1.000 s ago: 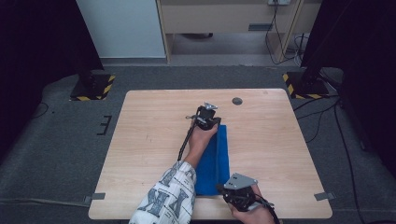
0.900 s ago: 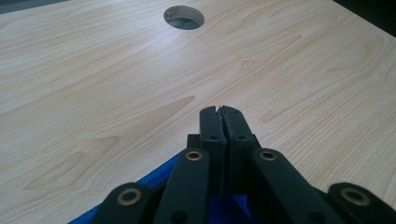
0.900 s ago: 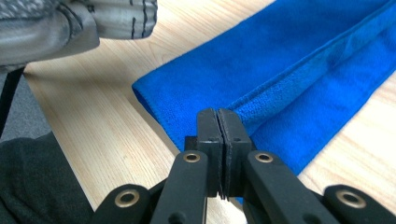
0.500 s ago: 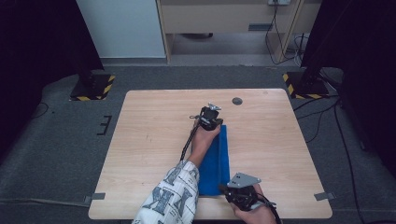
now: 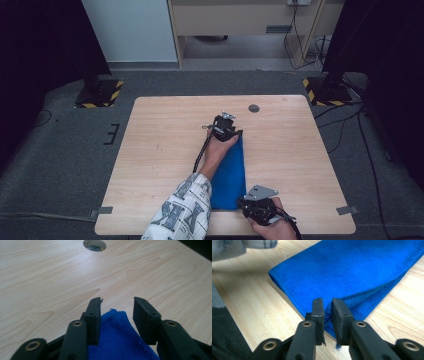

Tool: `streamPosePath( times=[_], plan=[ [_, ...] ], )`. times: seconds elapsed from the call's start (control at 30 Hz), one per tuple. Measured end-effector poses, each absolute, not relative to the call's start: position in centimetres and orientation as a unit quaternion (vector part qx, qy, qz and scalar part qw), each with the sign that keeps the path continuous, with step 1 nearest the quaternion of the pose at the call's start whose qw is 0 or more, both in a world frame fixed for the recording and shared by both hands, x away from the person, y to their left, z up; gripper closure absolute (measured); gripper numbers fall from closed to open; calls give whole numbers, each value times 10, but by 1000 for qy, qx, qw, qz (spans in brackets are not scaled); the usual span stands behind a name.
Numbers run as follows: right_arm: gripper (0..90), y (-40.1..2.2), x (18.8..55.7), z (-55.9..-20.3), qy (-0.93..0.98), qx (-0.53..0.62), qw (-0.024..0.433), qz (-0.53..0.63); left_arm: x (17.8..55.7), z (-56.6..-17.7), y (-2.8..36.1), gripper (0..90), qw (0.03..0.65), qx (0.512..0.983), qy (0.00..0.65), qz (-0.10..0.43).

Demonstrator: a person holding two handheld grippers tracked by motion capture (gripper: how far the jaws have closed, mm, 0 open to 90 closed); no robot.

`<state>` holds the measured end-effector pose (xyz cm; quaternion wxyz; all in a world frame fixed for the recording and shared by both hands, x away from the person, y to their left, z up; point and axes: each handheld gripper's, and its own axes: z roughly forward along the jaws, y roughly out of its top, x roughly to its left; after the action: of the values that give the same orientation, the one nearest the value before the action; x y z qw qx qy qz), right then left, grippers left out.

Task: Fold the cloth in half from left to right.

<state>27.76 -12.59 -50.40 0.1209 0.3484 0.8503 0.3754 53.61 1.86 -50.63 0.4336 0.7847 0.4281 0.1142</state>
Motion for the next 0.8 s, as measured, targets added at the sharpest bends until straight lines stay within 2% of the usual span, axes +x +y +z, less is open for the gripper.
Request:
streamPosePath(
  times=[0.1,0.23,0.33,0.47,0.6,0.8],
  plan=[
    [649,-127,280,-507,850,358,123,367,535,-501,21,427,444,781,425,113],
    [424,-134,284,-509,853,362,131,351,530,-491,26,329,458,779,412,114],
    [293,-138,285,-509,850,365,136,356,524,-484,32,268,468,781,401,105],
    [144,-136,285,-507,841,366,147,370,515,-477,42,216,467,782,394,120],
    [80,-136,287,-508,837,364,158,376,507,-475,53,146,468,779,400,124],
    [74,-140,303,-512,832,369,151,386,497,-477,68,58,458,777,409,137]
  ],
)
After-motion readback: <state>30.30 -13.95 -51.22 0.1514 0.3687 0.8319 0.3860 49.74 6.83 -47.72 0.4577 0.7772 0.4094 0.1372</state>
